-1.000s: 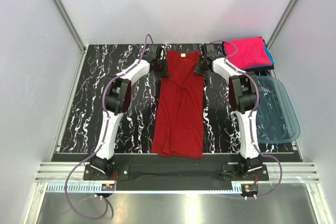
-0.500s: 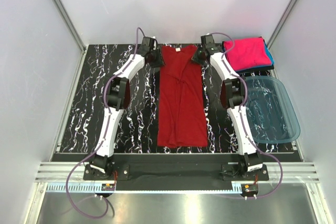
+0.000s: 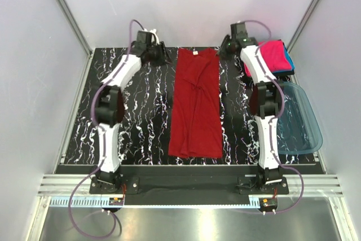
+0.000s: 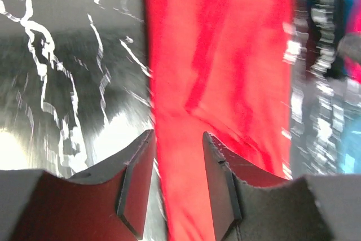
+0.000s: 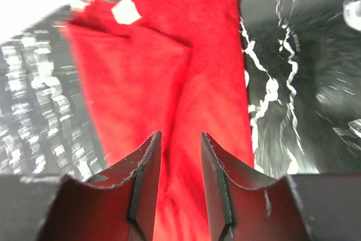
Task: Fold and stack the t-shirts
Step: Fold the tshirt
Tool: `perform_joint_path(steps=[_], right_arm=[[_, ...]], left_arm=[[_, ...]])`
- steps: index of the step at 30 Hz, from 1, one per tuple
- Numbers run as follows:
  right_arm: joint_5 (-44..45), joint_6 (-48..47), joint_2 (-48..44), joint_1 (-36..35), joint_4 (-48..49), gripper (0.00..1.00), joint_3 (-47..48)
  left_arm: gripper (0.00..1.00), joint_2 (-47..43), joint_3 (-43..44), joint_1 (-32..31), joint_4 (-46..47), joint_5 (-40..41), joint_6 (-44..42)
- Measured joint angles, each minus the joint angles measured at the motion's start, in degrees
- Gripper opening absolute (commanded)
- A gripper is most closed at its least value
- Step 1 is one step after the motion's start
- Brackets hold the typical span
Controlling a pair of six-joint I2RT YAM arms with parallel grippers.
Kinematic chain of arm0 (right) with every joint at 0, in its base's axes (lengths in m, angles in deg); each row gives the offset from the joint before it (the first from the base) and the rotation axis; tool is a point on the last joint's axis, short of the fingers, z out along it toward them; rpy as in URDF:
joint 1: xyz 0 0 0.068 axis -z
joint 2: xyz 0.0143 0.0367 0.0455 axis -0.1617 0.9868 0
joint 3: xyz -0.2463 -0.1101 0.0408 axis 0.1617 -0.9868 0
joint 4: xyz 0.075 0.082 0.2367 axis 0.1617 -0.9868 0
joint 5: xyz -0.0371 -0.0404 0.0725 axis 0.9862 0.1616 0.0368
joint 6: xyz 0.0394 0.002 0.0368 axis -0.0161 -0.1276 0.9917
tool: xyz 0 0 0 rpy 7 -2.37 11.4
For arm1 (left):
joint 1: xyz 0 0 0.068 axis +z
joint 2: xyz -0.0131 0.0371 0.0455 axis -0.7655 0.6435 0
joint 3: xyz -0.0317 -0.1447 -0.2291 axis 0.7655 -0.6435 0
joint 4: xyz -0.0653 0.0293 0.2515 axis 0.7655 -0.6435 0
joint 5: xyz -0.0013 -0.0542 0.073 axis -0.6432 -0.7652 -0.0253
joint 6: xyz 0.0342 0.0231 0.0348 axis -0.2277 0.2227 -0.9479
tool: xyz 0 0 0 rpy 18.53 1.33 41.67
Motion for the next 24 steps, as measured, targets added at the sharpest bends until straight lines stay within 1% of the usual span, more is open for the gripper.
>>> perform_joint_path(steps=[3, 5, 8, 10, 13, 15, 17, 19, 21, 24], right_arm=[[0.5, -1.8, -7.7, 0.4, -2.5, 0.39, -0.9], [0.9, -2.2, -14.0, 0.4, -3.9, 0.39, -4.4], [2.9, -2.6, -27.8, -0.7, -5.1, 0.40, -19.6], [4.9, -2.4, -37.4, -3.0, -4.6, 0.40, -32.9], [6.0, -1.0, -49.7, -9.4, -4.8, 0.40, -52.1], [6.1, 1.0, -56.3, -14.9, -4.5, 0.39, -64.1], [6.1, 3.6, -62.1, -20.1, -4.5, 0.39, -74.4], [6.1, 6.3, -66.8, -23.7, -5.2, 0.39, -81.4], [6.1, 9.0, -71.4, -26.7, -4.9, 0.39, -86.5], [6.3, 11.3, -74.1, -30.0, -3.0, 0.39, -90.0]], left_arm=[[0.46, -11.1, -7.7, -0.2, 1.2, -1.5, 0.5], [0.49, -18.9, -14.1, -1.0, 2.6, -2.7, 0.7], [0.49, -28.7, -25.6, -4.2, 4.9, -3.5, 0.8], [0.49, -32.9, -33.5, -7.9, 6.3, -4.3, 0.8], [0.49, -35.5, -45.5, -14.5, 7.7, -5.6, 1.6], [0.49, -36.7, -53.2, -17.9, 8.0, -5.9, 2.6], [0.49, -38.6, -59.3, -19.9, 7.6, -5.7, 3.7], [0.49, -41.1, -63.2, -20.7, 7.7, -5.6, 4.7], [0.49, -44.4, -66.2, -21.2, 8.8, -4.9, 5.6], [0.49, -48.2, -69.0, -21.7, 11.3, -3.7, 6.6]])
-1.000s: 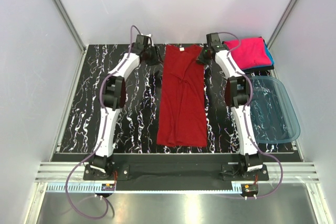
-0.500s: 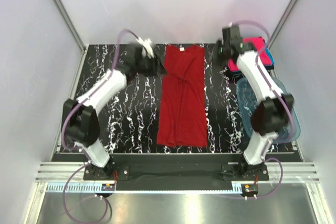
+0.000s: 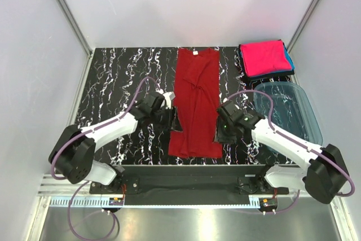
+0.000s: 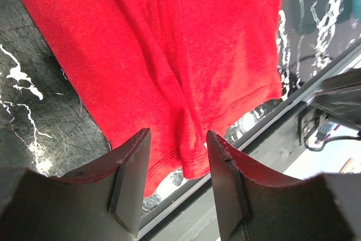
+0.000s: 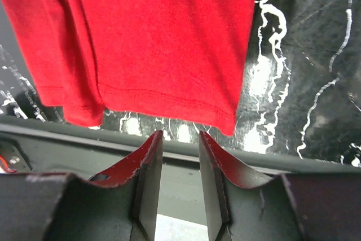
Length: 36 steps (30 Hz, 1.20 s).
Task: Fold and stack the t-shirts
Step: Fold the tshirt
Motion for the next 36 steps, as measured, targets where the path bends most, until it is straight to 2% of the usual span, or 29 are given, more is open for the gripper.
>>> perform_joint_path(steps=[8, 21, 28, 32, 36], right_arm=[[1.7, 1.0, 4.1, -1.1, 4.4, 0.40, -2.5], [3.8, 1.6, 9.8, -3.0, 9.3, 0.37, -5.9], [4.9, 2.5, 11.4, -3.7, 10.2, 0.23, -7.2], [5.4, 3.0, 11.2, -3.8, 10.3, 0.00, -7.5], [5.5, 3.5, 11.1, -3.9, 10.3, 0.00, -7.5]], left_arm=[[0.49, -0.7, -2.9, 0.0, 3.0, 1.2, 1.0], [0.48, 4.9, -7.7, -0.3, 8.5, 1.2, 2.9], [0.47, 4.9, -7.9, -0.3, 9.7, 1.4, 3.1], [0.47, 4.9, -8.4, -0.3, 10.3, 1.5, 3.5], [0.47, 4.9, -8.6, -0.3, 10.7, 1.7, 3.7]])
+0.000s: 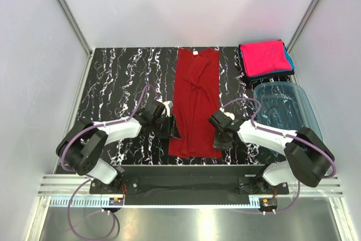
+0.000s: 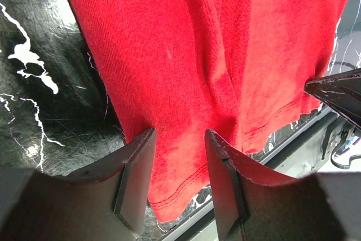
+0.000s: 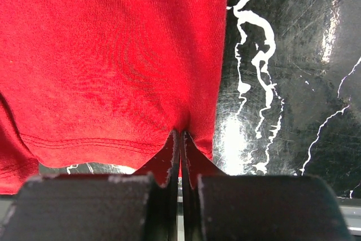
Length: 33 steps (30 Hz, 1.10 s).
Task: Fold and stack the t-shirts
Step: Fold the tshirt
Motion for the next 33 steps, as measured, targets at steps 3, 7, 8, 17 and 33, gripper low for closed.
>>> perform_joint_path(steps=[3, 7, 8, 17, 33], right_arm=[[0.3, 0.5, -0.4, -0.1, -0.4, 0.00, 0.0], [1.5, 1.0, -2.9, -0.2, -2.7, 0.00, 0.0], [1.7, 1.2, -3.8, -0.2, -3.1, 0.00, 0.0], [3.0, 2.0, -5.4, -0.3, -5.5, 0.00, -0.6], [6.9, 4.0, -11.4, -0.3, -9.9, 0.00, -0.8]], left_arm=[[0.47, 0.0, 0.0, 0.0, 0.0, 0.4, 0.0], [0.47, 0.0, 0.0, -0.1, 0.0, 0.9, 0.0], [0.47, 0.0, 0.0, -0.1, 0.0, 1.0, 0.0], [0.47, 0.1, 0.0, -0.2, 0.0, 1.3, 0.0], [0.46, 0.4, 0.0, -0.2, 0.4, 1.5, 0.0]])
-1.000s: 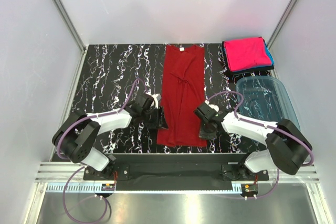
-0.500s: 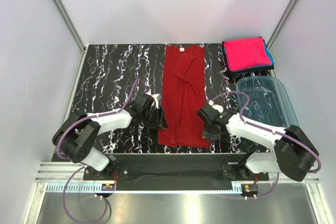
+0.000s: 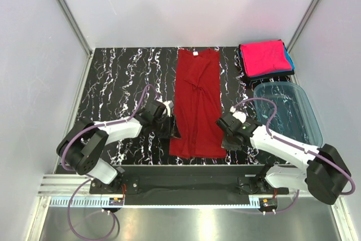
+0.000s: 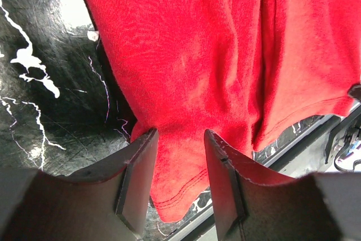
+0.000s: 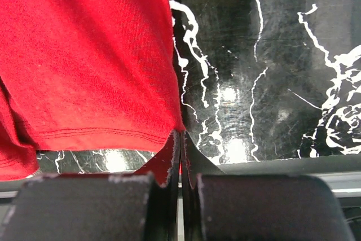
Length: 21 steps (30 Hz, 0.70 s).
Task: Fold and stack the t-shirts
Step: Fold the tshirt
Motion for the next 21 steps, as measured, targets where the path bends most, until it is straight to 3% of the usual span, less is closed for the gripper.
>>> perform_joint_path(steps=[12, 17, 21], right_arm=[[0.9, 2.4, 2.0, 0.0, -1.7, 0.18, -1.1], [0.7, 2.6, -0.1, 0.0, -5.7, 0.20, 2.1], [-1.1, 3.2, -3.2, 0.0, -3.0, 0.24, 6.7]], left_arm=[[0.49, -1.2, 0.0, 0.0, -1.6, 0.2, 0.0], [0.52, -6.9, 0.1, 0.0, -7.7, 0.2, -0.2], [0.53, -12.3, 2.0, 0.0, -11.8, 0.3, -0.7]])
